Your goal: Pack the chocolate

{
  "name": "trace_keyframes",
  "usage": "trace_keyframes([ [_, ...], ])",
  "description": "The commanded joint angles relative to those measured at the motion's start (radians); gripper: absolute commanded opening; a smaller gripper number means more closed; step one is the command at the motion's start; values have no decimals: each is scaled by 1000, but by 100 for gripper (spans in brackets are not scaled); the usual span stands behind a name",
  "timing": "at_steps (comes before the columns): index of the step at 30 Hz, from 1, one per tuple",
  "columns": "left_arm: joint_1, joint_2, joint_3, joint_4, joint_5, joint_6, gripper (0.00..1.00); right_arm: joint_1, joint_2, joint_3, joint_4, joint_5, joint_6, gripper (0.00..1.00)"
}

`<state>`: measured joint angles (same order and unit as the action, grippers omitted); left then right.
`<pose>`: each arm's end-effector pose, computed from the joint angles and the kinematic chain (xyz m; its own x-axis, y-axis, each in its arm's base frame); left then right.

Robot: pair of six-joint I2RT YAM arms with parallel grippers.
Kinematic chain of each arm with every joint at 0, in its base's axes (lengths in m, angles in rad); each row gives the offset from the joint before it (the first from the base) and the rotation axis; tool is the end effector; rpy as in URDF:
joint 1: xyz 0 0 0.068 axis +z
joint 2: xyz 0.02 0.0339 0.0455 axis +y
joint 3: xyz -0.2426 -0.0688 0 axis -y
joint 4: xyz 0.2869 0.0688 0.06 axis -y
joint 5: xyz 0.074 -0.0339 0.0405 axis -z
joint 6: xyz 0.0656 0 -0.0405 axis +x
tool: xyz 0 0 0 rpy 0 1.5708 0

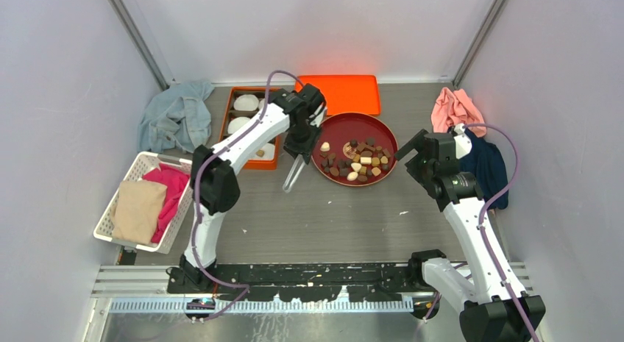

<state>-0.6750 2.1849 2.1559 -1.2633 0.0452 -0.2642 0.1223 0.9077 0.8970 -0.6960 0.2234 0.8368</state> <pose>0.3781 -0.3064 0.2293 -0.8901 0.3783 -0.2540 0.4159 0.9023 -0.1137 0.2629 0.0177 0.2720 -0.3959 0.6808 -0.6162 0.5109 0.7209 0.4683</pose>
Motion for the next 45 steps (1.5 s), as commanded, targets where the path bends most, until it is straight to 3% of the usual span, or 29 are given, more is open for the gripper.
trace_keyframes([
  [1, -2, -157, -206, 99, -67, -34, 40, 0, 3, 8, 45, -9, -3, 99],
  [7, -3, -358, -596, 366, -102, -69, 42, 0, 21, 8, 56, -26, -3, 100],
  [14, -8, -428, -818, 595, -104, -105, 42, 0, 39, 13, 66, -41, 2, 99],
  [22, -12, -429, -951, 769, -106, -158, 47, 0, 25, 5, 54, -28, 1, 99],
  [31, -13, -449, -1003, 830, -95, -168, 66, -1, 21, 5, 47, -23, 0, 99],
  [39, -30, -515, -1113, 932, -179, -178, 79, -1, 25, 1, 49, -26, 4, 99],
  [45, -78, -587, -1256, 1084, -270, -168, 78, 0, 32, -4, 58, -34, 7, 99],
])
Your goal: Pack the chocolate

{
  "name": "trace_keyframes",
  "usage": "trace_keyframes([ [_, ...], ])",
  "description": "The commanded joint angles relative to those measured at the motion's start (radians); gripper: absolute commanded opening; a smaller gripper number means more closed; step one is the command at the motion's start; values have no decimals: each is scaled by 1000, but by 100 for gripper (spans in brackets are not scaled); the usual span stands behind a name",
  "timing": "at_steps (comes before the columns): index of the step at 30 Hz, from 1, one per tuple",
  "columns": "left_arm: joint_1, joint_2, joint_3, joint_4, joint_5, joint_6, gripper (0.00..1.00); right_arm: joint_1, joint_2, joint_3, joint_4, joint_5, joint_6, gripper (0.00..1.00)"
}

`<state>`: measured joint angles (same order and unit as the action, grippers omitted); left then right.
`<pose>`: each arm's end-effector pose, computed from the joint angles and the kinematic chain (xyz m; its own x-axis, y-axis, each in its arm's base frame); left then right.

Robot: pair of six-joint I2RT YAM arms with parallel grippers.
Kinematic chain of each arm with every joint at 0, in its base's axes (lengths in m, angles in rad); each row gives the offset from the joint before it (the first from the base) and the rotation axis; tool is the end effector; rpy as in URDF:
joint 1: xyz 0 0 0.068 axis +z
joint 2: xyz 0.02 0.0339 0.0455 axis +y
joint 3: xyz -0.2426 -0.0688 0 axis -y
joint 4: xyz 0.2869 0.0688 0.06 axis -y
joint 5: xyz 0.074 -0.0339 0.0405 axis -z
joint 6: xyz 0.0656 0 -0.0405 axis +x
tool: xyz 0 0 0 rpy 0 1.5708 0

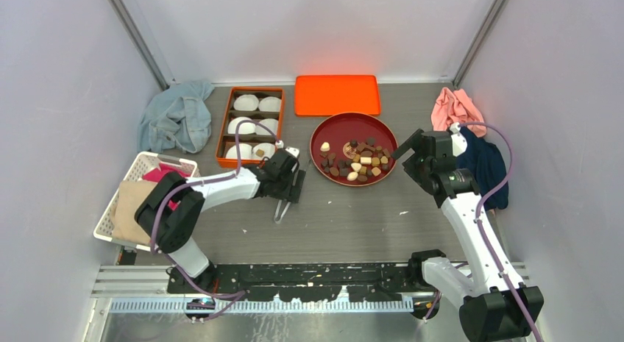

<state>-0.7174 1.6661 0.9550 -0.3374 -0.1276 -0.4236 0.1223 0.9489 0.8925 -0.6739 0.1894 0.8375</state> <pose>0.2835 -0.2363 0.0927 -0.8437 0.1951 -0.5001 0.2824 0.9536 -0.1045 0.2711 0.0209 0.2621 -0.4288 0.6825 -0.5919 0.5049 0.7244 0.4694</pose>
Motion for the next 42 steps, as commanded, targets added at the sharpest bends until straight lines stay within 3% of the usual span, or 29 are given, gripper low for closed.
trace_keyframes([
  [1, -37, -69, -59, 155, -108, -20, 77, 0, -6, 0, 38, -2, 7, 99],
  [13, -39, -17, -52, 136, -114, -57, 62, 0, -7, 5, 32, 2, 8, 99],
  [18, -39, -11, -56, 139, -94, -56, 61, 0, -1, 3, 35, -5, 10, 99],
  [25, -38, -46, -30, 95, -121, -48, 44, -1, -6, 6, 38, -7, 12, 99],
  [35, -38, -174, 152, -69, -170, 133, 19, 0, -3, 8, 42, -11, 11, 99],
  [42, -39, -141, 322, -163, -59, 170, 17, 0, -5, 12, 44, -12, 15, 99],
])
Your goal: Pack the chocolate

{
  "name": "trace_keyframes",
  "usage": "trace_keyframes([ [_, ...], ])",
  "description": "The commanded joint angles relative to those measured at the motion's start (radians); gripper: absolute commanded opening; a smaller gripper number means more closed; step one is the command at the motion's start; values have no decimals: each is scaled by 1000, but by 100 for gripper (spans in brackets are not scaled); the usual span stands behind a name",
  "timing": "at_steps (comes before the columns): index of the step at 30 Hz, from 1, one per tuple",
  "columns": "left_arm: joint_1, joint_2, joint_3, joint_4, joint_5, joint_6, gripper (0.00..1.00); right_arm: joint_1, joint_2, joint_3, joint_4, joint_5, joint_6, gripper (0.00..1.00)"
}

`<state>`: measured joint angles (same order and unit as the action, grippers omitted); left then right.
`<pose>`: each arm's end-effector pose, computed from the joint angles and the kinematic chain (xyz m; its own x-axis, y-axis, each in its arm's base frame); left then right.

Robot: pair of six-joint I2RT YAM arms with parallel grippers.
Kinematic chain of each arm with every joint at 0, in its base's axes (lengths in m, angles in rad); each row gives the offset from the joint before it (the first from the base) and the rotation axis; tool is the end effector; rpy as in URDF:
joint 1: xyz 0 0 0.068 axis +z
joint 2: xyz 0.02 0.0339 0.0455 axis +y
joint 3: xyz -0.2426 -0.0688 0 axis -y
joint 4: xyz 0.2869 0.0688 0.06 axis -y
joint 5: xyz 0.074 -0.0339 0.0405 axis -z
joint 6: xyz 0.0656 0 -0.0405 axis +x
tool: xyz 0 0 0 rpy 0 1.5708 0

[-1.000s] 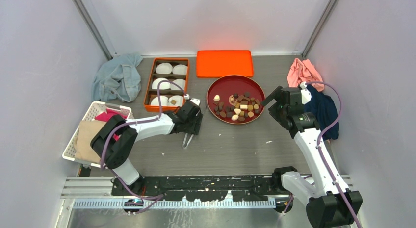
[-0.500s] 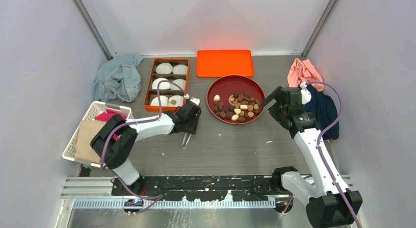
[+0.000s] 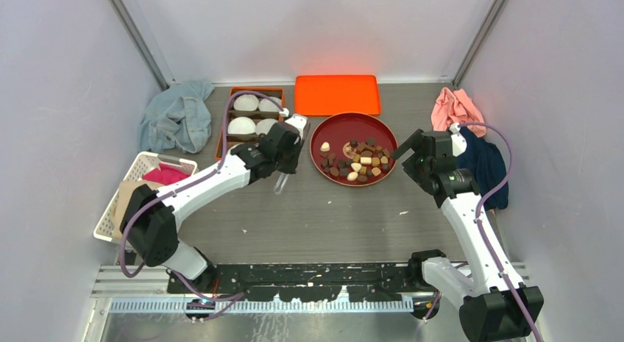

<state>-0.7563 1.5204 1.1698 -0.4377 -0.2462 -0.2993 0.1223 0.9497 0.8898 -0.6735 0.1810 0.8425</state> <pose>0.2982 -0.2593 0.2160 -0.6523 0.2222 -0.7247 0.3644 0.9303 -0.0427 0.2711 0.0214 0.2608 -0.4327 0.6865 -0.5844 0.5043 0.7216 0.4742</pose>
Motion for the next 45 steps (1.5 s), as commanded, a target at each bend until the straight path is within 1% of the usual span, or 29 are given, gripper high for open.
trace_keyframes([
  [1, 1, 24, 137, -83, 71, 45, 18, 0, -6, 15, 44, -5, 8, 99],
  [4, 1, 96, 246, -139, 91, 35, 20, 0, -4, 13, 45, -4, 10, 99],
  [9, 1, 232, 414, -246, 115, 16, 29, 0, -11, 11, 39, 1, 12, 99],
  [14, 1, 310, 480, -268, 109, 14, 39, 0, -30, 12, 23, 19, 6, 99],
  [19, 1, 375, 542, -295, 123, 9, 42, 0, -39, 10, 18, 22, 5, 99],
  [28, 0, 404, 546, -304, 145, -11, 42, 0, -45, 3, 14, 24, 6, 99],
  [35, 1, 428, 528, -277, 139, -24, 42, 0, -44, 3, 15, 19, 8, 99],
  [45, 2, 438, 522, -267, 90, -28, 43, -1, -45, 3, 9, 23, 6, 99],
])
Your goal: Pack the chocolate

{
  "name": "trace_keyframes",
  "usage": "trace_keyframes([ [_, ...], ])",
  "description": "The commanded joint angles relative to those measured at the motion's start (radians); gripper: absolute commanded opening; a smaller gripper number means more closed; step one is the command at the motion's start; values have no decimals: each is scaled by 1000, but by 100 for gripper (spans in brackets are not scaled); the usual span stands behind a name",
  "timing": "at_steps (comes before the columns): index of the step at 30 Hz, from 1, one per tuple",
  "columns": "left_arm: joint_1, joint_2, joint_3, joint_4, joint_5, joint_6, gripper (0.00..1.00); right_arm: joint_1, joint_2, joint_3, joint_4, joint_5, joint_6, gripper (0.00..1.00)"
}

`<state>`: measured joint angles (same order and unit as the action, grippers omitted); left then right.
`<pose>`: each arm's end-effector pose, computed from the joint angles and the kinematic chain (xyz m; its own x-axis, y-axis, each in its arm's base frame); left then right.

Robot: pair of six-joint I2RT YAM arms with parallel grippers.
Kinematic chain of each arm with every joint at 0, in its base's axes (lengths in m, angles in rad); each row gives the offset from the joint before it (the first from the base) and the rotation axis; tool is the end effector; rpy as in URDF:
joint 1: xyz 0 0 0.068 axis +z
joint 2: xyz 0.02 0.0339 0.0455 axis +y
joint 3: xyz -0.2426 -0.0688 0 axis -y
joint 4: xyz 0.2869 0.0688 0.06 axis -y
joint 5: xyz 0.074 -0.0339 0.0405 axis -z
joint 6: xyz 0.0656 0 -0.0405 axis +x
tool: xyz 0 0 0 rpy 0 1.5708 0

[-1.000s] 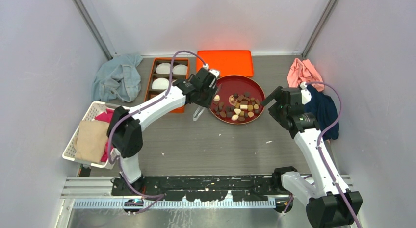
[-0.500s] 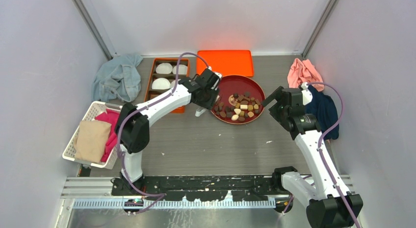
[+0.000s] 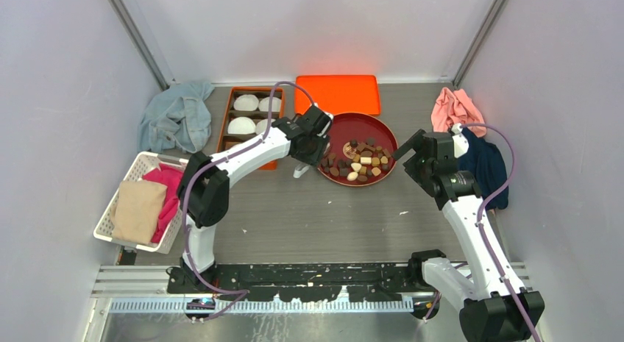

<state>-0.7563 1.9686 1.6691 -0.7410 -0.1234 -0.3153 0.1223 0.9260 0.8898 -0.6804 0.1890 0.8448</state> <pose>0.3519 -0.3209 0.1898 -0.7937 0.3257 -0.5138 0.4098 0.9105 -0.0559 0.2670 0.0204 0.2660 -0.4173 0.6888 -0.5929 0.5013 0.7186 0.4820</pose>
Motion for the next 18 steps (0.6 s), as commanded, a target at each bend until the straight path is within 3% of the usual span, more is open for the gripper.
trace_keyframes([
  [1, 2, -11, 24, 37, -36, -11, 43, 0, -22, 3, 16, 15, 5, 99],
  [18, 5, 49, 83, 25, -60, -2, 45, 0, -24, 9, 10, 18, 5, 99],
])
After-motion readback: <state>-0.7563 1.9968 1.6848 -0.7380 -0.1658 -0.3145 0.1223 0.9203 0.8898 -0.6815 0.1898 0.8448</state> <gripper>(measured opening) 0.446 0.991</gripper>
